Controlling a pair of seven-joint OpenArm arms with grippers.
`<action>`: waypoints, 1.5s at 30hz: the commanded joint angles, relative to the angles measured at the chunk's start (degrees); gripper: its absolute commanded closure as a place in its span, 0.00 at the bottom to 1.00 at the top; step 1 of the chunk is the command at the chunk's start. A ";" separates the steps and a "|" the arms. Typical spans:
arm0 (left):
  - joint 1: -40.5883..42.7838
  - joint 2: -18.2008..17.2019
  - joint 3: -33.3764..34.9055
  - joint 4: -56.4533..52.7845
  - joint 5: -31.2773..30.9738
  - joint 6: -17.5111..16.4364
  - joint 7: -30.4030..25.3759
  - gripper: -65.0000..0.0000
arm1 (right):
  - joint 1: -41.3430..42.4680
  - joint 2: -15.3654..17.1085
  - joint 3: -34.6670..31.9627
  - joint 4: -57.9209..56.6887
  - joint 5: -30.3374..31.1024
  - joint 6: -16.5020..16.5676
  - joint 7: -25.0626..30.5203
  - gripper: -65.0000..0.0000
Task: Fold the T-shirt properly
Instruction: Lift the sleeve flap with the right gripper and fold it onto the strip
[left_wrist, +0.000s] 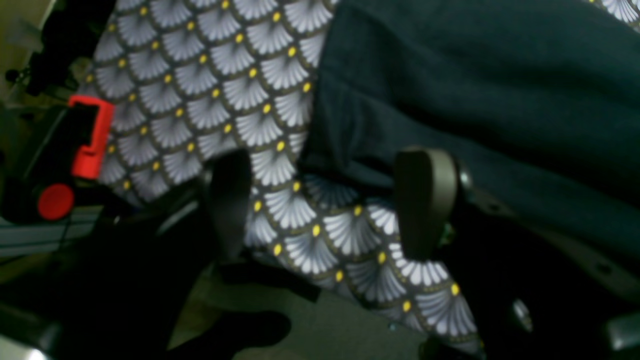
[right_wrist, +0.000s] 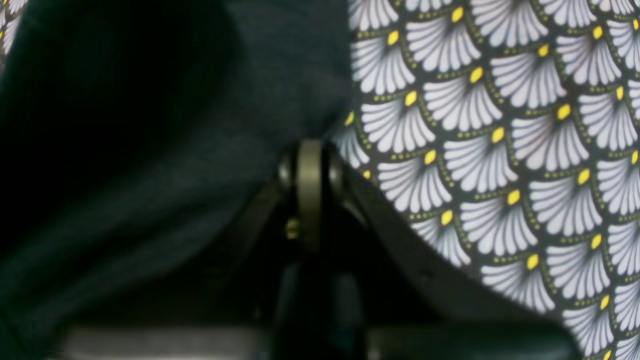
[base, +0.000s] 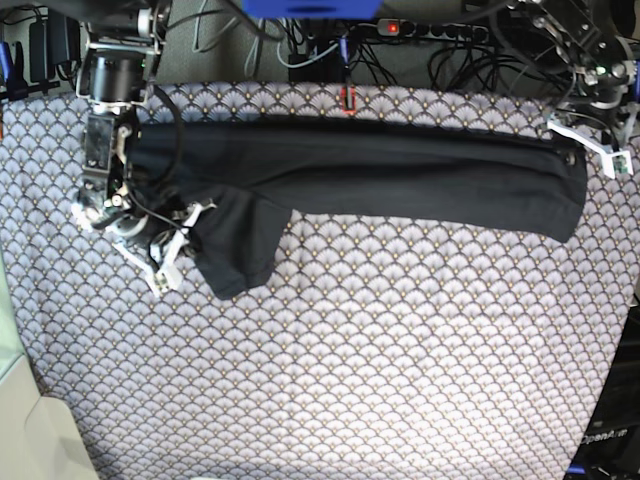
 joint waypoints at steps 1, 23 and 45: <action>-0.26 -0.58 -0.05 0.88 -0.58 0.12 -1.36 0.33 | 0.76 0.31 -0.06 0.87 0.27 -0.01 0.11 1.00; -0.35 -1.90 0.04 -3.26 -0.58 0.04 -1.45 0.33 | -13.13 0.31 0.29 32.96 0.27 -0.01 -6.92 1.00; -1.40 -7.35 -0.14 -3.61 -0.58 -0.14 -1.45 0.33 | -36.60 0.49 3.80 39.82 0.71 -0.01 7.85 1.00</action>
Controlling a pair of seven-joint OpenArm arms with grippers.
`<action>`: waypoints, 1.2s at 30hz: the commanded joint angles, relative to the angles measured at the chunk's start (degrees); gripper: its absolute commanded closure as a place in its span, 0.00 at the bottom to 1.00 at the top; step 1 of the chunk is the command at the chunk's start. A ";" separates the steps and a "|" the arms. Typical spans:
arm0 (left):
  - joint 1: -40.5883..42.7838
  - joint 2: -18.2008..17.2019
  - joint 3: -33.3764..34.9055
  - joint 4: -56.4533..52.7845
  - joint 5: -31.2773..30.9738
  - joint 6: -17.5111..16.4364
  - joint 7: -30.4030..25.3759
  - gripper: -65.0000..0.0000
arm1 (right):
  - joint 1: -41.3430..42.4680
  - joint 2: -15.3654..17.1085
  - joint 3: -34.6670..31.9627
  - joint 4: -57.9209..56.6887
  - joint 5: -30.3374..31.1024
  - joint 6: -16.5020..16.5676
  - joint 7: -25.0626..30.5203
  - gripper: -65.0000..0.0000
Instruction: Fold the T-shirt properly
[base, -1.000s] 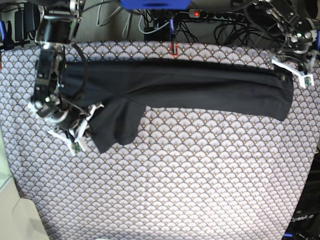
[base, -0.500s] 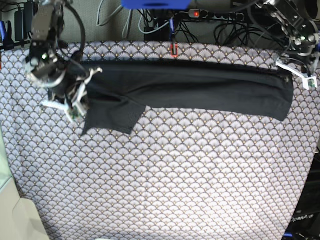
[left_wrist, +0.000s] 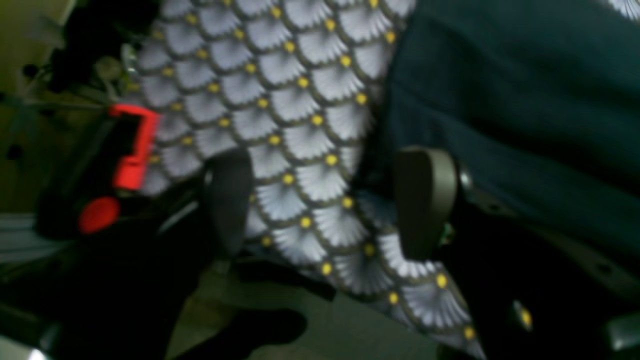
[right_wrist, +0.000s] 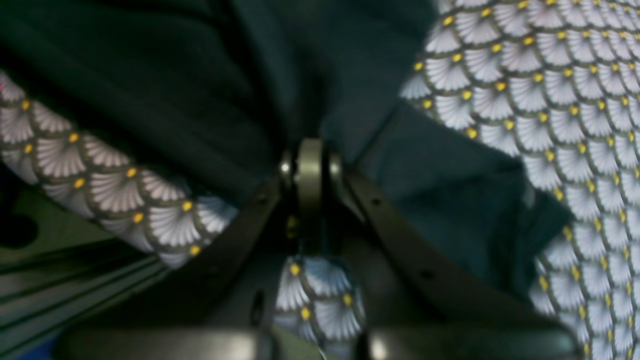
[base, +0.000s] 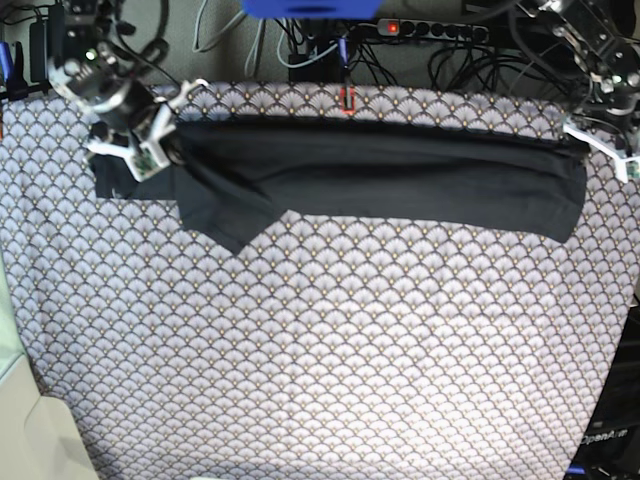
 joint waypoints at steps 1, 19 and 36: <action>-0.33 -1.89 -0.23 1.05 -0.74 0.71 -1.49 0.33 | -0.73 0.44 0.86 0.98 0.60 -0.03 1.84 1.00; 0.02 -3.65 -0.40 1.05 -0.83 0.71 -1.58 0.33 | -10.32 0.09 7.01 0.63 3.15 -0.03 12.57 1.00; -2.62 -3.30 -0.93 4.92 -5.22 0.62 -1.49 0.33 | -9.88 0.09 4.90 -0.69 3.59 -0.03 12.21 1.00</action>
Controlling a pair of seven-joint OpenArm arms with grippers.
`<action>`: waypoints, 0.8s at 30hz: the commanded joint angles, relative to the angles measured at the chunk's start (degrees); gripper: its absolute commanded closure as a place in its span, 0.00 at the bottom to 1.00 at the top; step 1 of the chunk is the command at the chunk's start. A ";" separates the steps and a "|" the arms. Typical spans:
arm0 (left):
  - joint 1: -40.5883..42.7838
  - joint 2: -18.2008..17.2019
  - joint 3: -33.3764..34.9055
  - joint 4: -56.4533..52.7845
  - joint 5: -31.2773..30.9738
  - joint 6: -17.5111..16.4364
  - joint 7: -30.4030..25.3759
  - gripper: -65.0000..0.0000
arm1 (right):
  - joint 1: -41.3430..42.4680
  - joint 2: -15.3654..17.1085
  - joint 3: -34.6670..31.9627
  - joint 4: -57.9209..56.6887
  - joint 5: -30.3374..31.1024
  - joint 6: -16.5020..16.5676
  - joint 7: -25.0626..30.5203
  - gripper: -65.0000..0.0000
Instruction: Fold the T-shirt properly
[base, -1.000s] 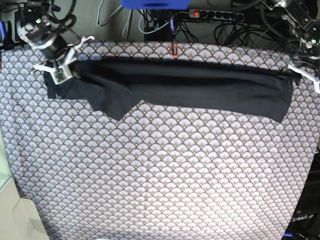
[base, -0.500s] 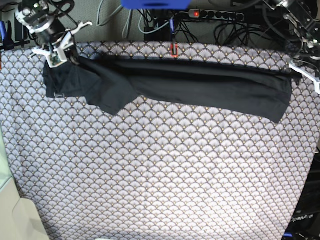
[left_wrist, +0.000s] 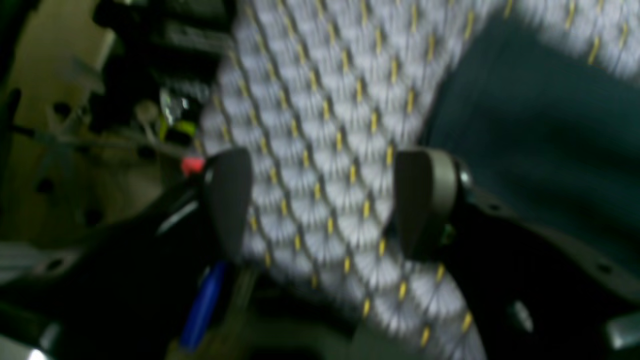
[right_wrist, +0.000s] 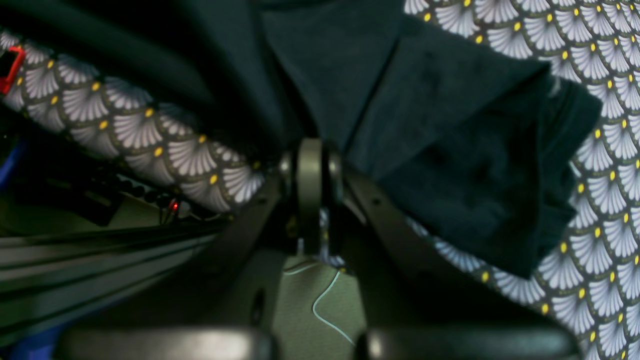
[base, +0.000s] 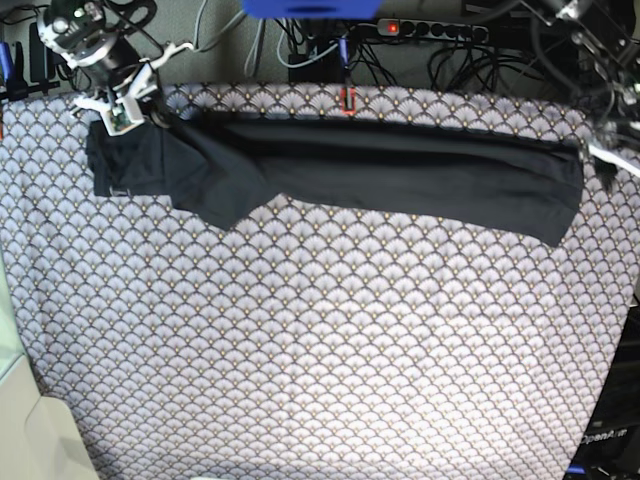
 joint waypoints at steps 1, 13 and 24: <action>-0.98 -0.63 0.05 0.98 -1.12 0.21 -1.05 0.33 | -0.13 0.38 0.20 0.77 0.50 -0.21 1.11 1.00; -3.79 3.06 10.69 -0.51 -0.76 1.00 -1.14 0.93 | 1.37 0.38 0.20 0.33 0.24 -0.21 1.02 1.00; -5.64 2.89 7.70 -16.51 5.39 1.00 -1.40 1.00 | 2.95 0.64 0.64 0.42 0.24 -0.21 1.02 1.00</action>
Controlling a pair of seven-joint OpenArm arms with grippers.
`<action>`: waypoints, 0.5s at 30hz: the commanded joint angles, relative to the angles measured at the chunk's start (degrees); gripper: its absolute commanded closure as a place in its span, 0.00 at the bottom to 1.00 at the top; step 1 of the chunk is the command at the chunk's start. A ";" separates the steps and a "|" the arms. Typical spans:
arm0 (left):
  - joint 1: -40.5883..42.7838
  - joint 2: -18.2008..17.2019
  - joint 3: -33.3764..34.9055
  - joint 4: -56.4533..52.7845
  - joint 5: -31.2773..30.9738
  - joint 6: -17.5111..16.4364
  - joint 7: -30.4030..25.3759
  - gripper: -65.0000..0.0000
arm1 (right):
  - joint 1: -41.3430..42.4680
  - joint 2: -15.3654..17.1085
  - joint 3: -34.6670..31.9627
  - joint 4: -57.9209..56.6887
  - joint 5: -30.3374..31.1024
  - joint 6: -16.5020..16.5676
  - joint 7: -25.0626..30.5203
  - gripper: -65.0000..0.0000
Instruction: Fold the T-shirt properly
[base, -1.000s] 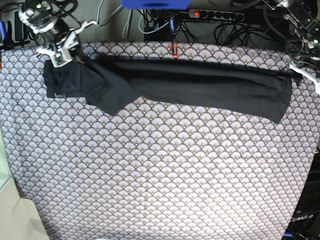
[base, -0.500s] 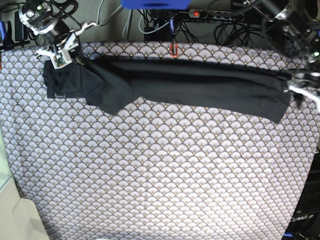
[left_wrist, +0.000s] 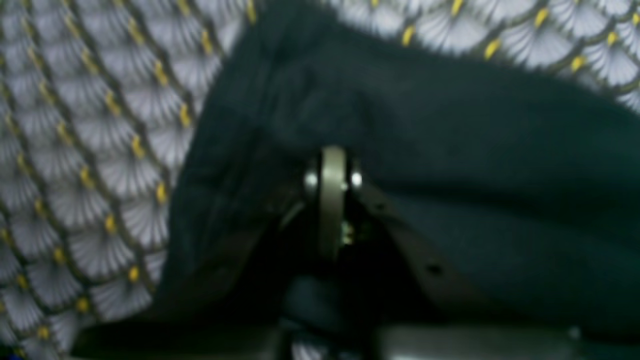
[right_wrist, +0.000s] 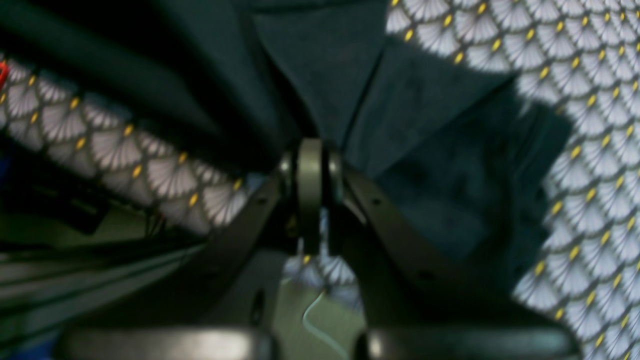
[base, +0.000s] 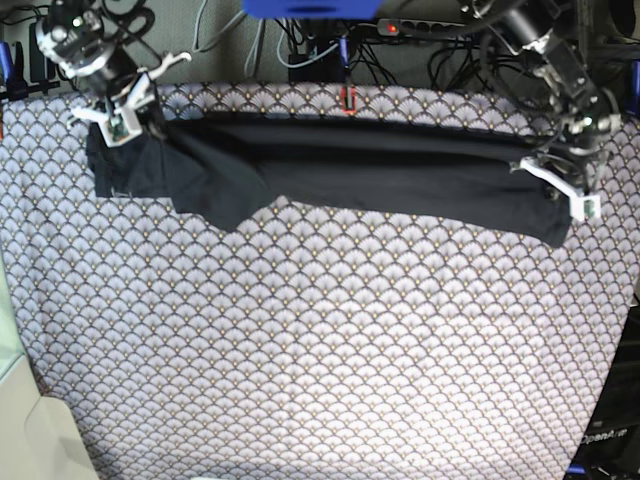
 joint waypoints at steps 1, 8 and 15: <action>-0.37 -0.79 -0.80 -1.09 1.37 0.54 1.50 1.00 | -0.09 0.53 0.47 0.90 0.87 -0.18 1.57 1.00; 2.35 -1.49 -1.95 -4.52 1.63 0.54 -2.98 1.00 | 0.44 2.11 0.47 1.61 1.05 -0.18 1.57 1.00; 3.06 -2.72 -1.95 -4.78 1.63 0.54 -2.98 1.00 | 0.00 2.64 0.47 1.34 1.05 -0.18 1.74 1.00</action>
